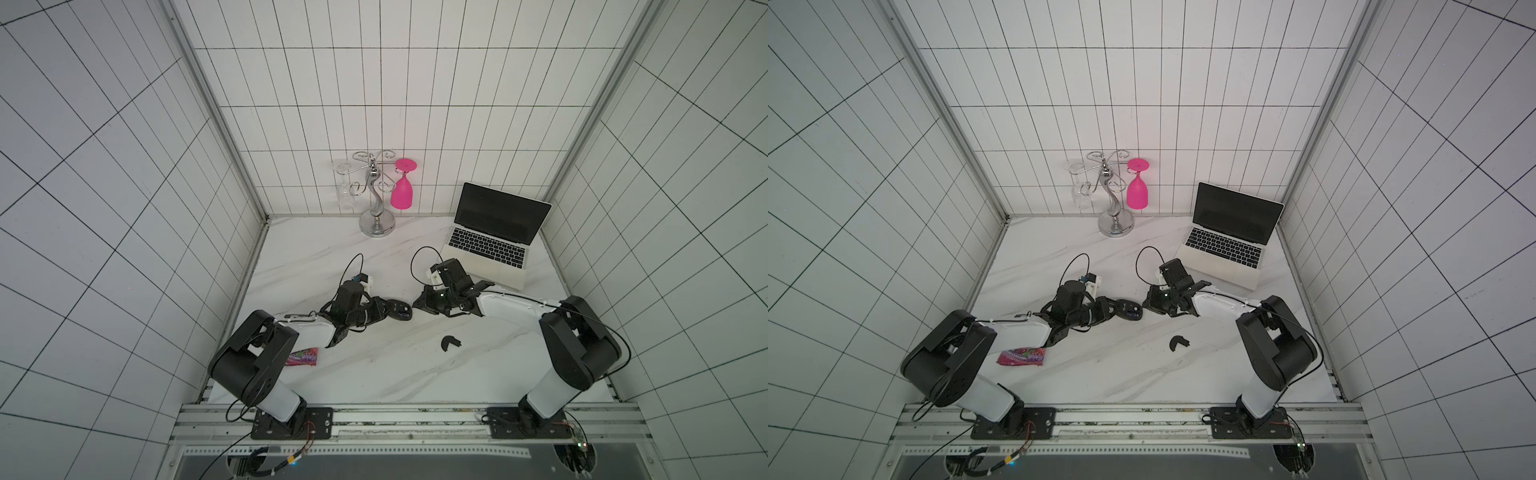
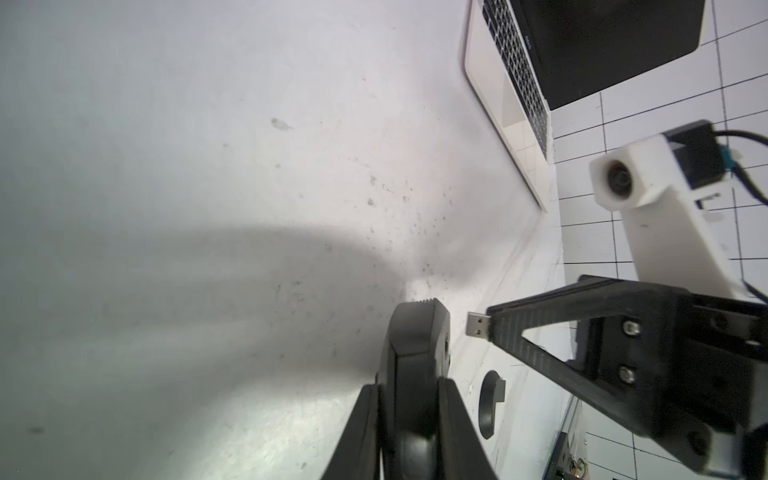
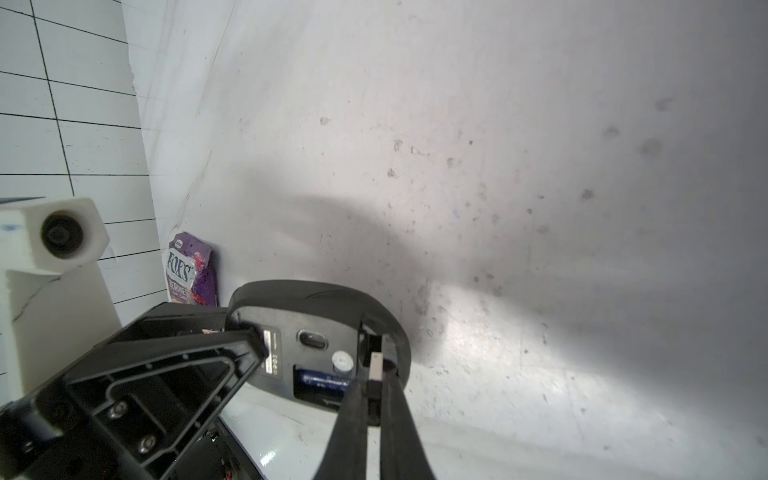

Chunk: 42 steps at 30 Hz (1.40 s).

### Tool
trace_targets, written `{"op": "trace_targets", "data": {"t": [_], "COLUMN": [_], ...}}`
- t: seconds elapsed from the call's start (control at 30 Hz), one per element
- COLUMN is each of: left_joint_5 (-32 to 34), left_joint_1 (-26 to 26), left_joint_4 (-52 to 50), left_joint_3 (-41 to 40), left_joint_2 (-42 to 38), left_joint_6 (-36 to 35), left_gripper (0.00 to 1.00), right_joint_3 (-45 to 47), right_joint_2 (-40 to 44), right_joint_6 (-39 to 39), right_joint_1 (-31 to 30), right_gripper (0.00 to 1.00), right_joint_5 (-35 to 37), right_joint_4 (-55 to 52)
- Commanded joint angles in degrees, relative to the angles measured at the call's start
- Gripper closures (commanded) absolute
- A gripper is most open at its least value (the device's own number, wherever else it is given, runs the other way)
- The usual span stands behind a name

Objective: Insert the wireless mouse receiver into the laptop
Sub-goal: Take out the USB plug from the mouse, then place the mouse at the center of the board, then place the USB plug at the center of the board, then adjust the laptop at the center of the board.

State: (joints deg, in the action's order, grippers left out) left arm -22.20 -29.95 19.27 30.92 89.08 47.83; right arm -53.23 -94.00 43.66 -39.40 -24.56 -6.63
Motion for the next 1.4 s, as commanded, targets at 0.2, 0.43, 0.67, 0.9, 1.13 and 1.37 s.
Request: {"op": "trace_targets", "data": {"t": [0.2, 0.43, 0.67, 0.9, 1.13, 1.37], "left_joint_5": [2.44, 2.55, 3.22, 6.66, 9.53, 8.43], "left_joint_1": [-0.04, 0.51, 2.09, 3.66, 3.18, -0.78], "left_joint_4": [-5.25, -5.38, -6.48, -14.05, -19.36, -23.13], "left_joint_3": [1.34, 0.18, -1.04, 2.82, 17.88, 41.87], "left_joint_2": [-1.8, -2.6, -4.94, -7.94, 0.5, 20.38], "left_joint_6": [-2.97, -2.44, -2.88, -8.52, -10.5, -11.37], "left_gripper": [1.0, 0.78, 0.51, 0.24, 0.16, 0.16], "right_joint_3": [5.46, 9.07, 10.38, 12.06, 11.76, 5.1], "right_joint_2": [5.58, 2.74, 2.89, 7.22, 15.05, 14.5], "right_joint_6": [-0.05, 0.03, -1.98, -3.03, -6.72, -13.12], "right_joint_1": [2.87, 4.44, 6.48, 8.89, 17.23, 37.61], "right_gripper": [0.99, 1.0, 0.92, 0.72, 0.42, 0.15], "right_joint_5": [0.46, -2.38, 1.03, 4.21, 9.08, 9.17], "right_joint_4": [-1.59, -0.08, -4.02, -7.61, -12.17, -10.58]}}
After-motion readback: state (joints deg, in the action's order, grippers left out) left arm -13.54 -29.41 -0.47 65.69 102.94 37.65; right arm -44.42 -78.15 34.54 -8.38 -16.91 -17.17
